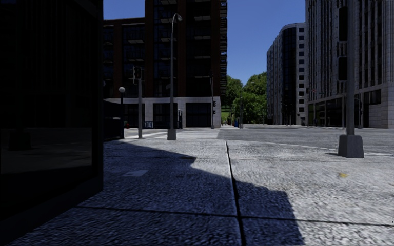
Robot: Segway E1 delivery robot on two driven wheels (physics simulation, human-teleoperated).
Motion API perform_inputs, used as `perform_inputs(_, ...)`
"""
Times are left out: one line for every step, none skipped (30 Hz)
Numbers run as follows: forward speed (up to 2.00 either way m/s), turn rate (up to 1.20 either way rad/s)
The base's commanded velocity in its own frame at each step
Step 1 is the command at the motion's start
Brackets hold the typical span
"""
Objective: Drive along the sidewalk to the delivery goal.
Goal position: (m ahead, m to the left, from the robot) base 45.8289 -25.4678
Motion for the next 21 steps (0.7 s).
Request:
perform_inputs(2.00,0.00)
perform_inputs(2.00,0.00)
perform_inputs(2.00,0.00)
perform_inputs(2.00,0.00)
perform_inputs(2.00,0.00)
perform_inputs(2.00,0.00)
perform_inputs(2.00,0.00)
perform_inputs(2.00,0.00)
perform_inputs(2.00,0.00)
perform_inputs(2.00,0.00)
perform_inputs(2.00,0.00)
perform_inputs(2.00,0.09)
perform_inputs(2.00,0.09)
perform_inputs(2.00,0.17)
perform_inputs(2.00,0.22)
perform_inputs(2.00,0.25)
perform_inputs(2.00,0.26)
perform_inputs(2.00,0.26)
perform_inputs(2.00,0.22)
perform_inputs(2.00,0.07)
perform_inputs(2.00,0.00)
